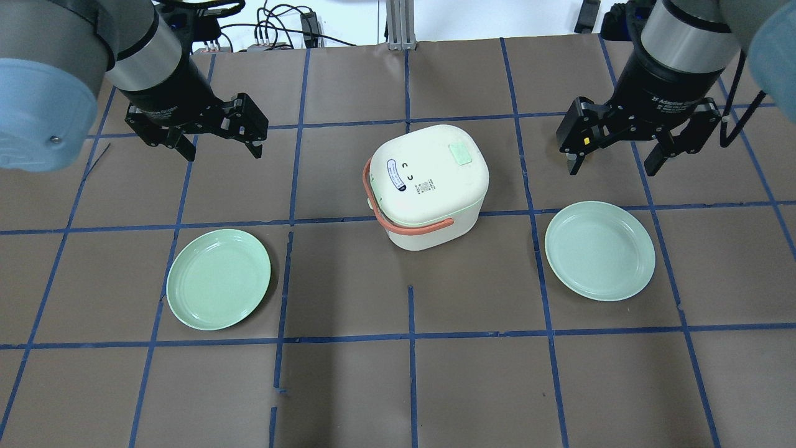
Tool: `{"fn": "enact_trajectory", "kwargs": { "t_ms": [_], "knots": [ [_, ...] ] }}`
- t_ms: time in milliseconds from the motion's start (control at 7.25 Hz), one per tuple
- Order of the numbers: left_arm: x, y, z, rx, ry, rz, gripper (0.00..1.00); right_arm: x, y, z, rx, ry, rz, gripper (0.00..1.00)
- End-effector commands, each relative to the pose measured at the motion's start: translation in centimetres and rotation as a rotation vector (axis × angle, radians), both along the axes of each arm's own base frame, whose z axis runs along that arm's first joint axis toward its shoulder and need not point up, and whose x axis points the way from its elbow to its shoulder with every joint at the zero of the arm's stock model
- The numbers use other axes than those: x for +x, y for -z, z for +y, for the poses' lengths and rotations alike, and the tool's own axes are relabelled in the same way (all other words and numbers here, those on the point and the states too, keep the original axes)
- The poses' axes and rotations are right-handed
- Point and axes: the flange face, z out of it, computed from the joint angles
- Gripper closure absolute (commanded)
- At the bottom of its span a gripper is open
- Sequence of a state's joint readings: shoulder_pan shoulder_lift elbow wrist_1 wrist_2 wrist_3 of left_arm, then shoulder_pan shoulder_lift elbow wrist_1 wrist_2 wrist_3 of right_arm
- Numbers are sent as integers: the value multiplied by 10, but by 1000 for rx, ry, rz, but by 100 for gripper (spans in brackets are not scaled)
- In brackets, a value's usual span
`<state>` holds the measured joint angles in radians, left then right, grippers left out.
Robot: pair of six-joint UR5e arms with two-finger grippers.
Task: Press rice cooker button
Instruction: 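Move the right gripper toward the top of the white rice cooker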
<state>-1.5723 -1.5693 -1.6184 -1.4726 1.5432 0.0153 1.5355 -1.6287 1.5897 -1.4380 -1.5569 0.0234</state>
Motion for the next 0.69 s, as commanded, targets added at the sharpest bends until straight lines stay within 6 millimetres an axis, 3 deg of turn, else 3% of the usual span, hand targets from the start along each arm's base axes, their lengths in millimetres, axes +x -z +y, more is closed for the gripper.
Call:
{"fn": "enact_trajectory", "kwargs": {
  "t_ms": [0, 552],
  "knots": [
    [0, 0, 0, 0, 0, 0, 0, 0, 2, -1, -6, -2, 0, 0],
    [0, 0, 0, 0, 0, 0, 0, 2, 3, -5, -25, -3, -1, 0]
  ]
}}
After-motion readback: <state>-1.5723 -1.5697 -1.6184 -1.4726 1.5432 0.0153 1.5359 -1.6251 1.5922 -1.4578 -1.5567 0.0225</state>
